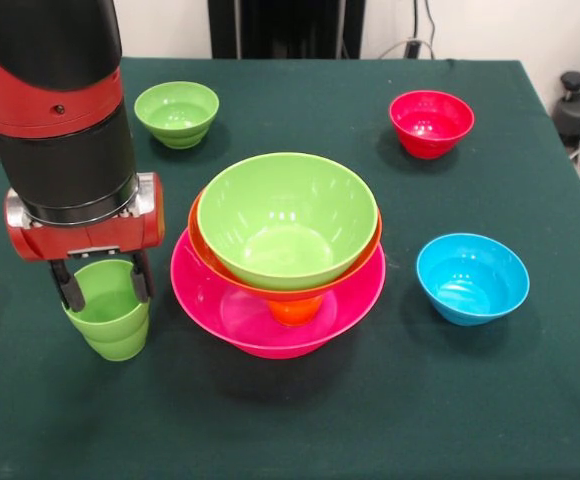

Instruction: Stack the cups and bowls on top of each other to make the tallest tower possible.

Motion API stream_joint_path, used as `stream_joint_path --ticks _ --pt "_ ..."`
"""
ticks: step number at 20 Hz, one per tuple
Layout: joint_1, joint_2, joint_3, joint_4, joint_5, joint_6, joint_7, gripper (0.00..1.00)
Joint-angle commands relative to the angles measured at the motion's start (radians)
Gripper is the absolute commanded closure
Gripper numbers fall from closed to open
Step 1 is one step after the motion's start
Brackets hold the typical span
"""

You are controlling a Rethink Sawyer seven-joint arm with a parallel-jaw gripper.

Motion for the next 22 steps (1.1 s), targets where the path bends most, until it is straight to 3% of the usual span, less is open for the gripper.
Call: stream_joint_path --ticks 1,22 --pt "0.041 0.035 0.005 -0.026 -0.052 0.030 -0.047 0.00" --pt "0.034 0.008 -0.003 0.021 -0.036 0.019 -0.081 0.00"
